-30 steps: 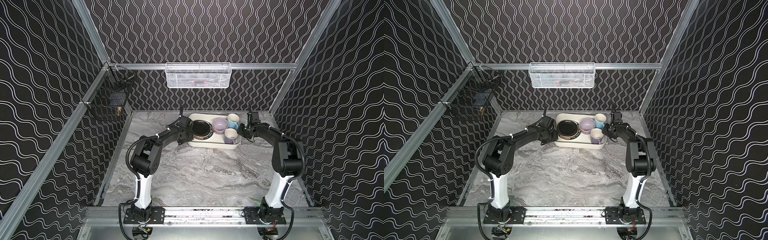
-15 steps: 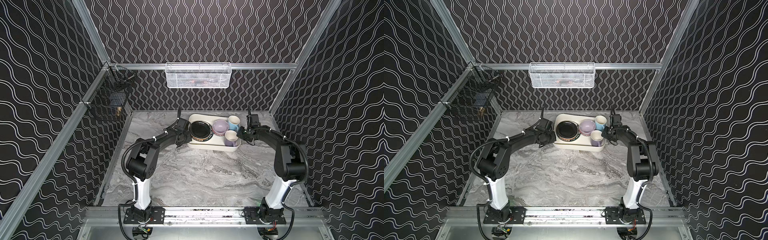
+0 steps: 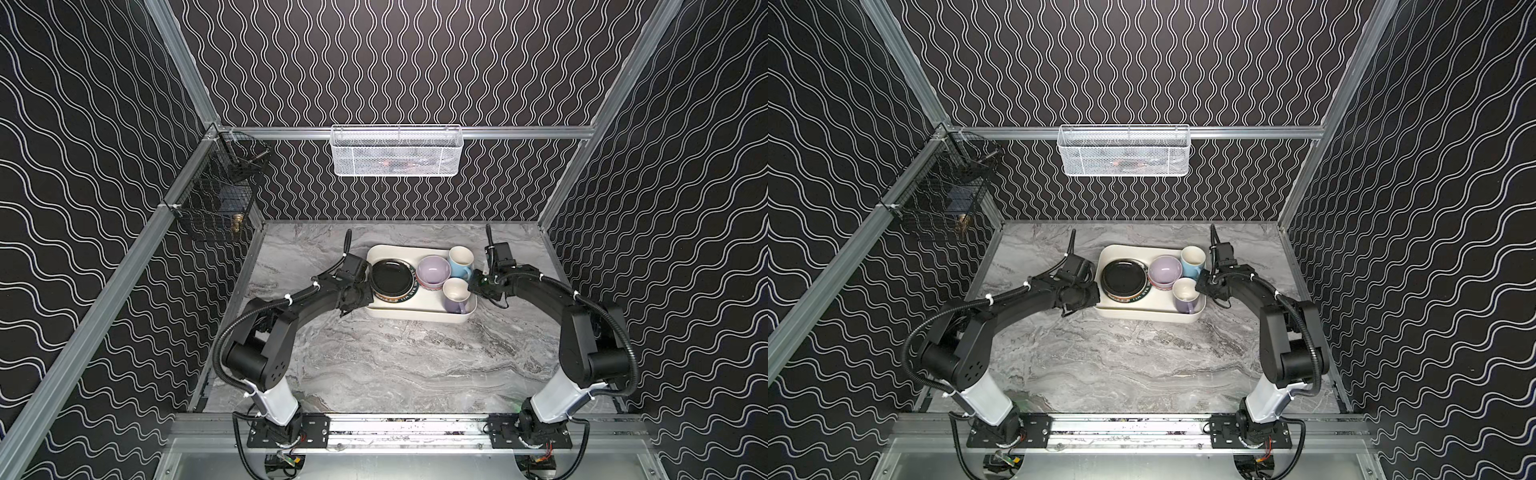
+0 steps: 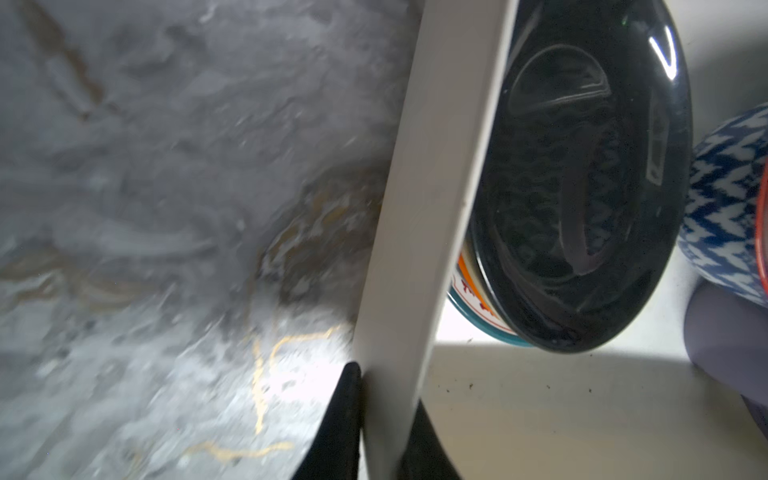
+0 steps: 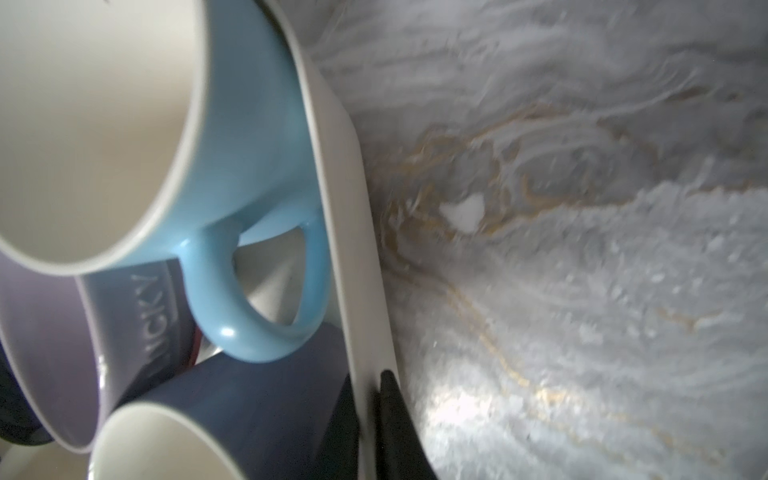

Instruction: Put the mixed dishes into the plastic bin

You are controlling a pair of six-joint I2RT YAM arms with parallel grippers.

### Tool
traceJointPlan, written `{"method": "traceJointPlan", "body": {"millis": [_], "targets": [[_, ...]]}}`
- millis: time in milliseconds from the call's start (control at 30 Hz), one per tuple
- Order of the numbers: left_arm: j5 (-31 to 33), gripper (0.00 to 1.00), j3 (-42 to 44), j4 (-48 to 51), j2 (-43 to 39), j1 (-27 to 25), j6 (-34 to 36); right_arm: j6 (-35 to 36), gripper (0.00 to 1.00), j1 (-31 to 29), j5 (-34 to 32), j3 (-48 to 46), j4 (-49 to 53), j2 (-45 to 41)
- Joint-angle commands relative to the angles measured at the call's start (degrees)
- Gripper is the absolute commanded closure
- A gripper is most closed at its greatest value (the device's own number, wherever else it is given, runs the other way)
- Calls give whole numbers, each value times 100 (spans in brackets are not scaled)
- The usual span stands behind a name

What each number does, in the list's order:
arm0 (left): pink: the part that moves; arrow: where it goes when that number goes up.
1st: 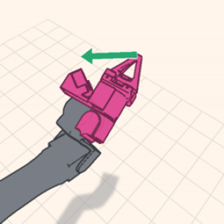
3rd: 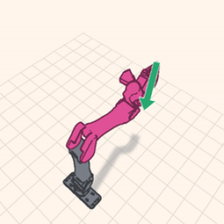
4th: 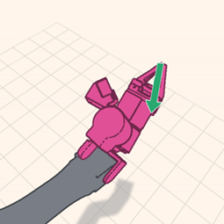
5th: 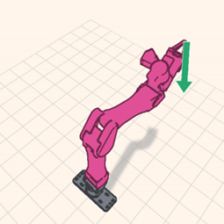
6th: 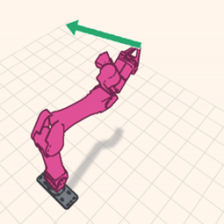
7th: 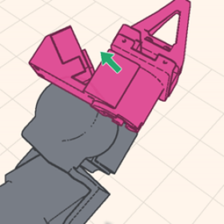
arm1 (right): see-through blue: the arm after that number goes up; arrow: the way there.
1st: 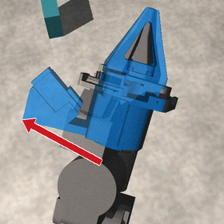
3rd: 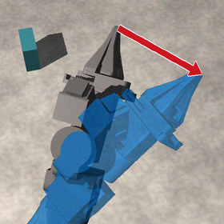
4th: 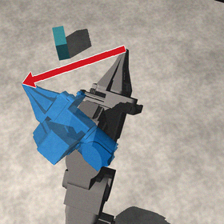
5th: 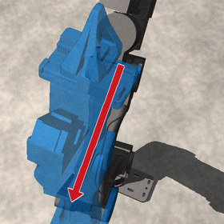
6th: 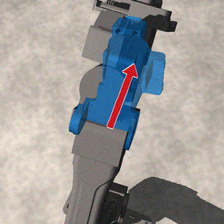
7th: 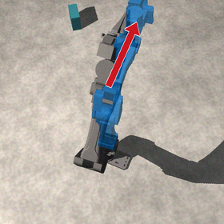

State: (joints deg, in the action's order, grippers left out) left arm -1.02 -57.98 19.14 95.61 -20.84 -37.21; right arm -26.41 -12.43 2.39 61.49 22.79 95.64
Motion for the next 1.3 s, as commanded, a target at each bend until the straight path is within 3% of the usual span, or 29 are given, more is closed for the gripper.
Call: {"method": "traceJointPlan", "body": {"millis": [0,300,367,433,467,533,567,633,667,867,1000,1133,1267], "targets": [[-6,82,352,628,-307,-4,47,-211,87,-309,-330,-222,94,-222],[57,81,1072,600,-794,-7,-75,-471,85,-814,-521,-776,86,-557],[84,80,1137,613,-865,-8,-85,-446,81,-816,-574,-788,119,-662],[76,74,1184,593,-988,-8,-80,-407,71,-814,-654,-788,185,-834],[143,70,1185,616,-1063,-8,-84,-377,65,-814,-693,-784,210,-934],[332,48,1130,713,-1258,0,-55,-321,50,-819,-806,-760,289,-1218],[414,39,1094,752,-1348,-5,-19,-288,37,-815,-871,-744,321,-1355],[621,2,973,871,-1533,-3,15,-239,6,-814,-982,-717,408,-1664],[709,2,912,915,-1592,-8,54,-211,1,-814,-1010,-702,434,-1800],[1653,2,440,815,-1857,-4,188,-246,1,-806,-1549,-586,459,-2381],[2695,1,684,-279,-2152,-6,553,-468,1,-805,-2053,-529,358,-2690],[2860,2,1064,-1515,-2499,-8,1020,-291,1,-805,-2797,-678,-27,-3102],[3406,2,1717,-2767,-2694,-16,2065,350,1,-799,-3446,-861,-444,-3357]]}}
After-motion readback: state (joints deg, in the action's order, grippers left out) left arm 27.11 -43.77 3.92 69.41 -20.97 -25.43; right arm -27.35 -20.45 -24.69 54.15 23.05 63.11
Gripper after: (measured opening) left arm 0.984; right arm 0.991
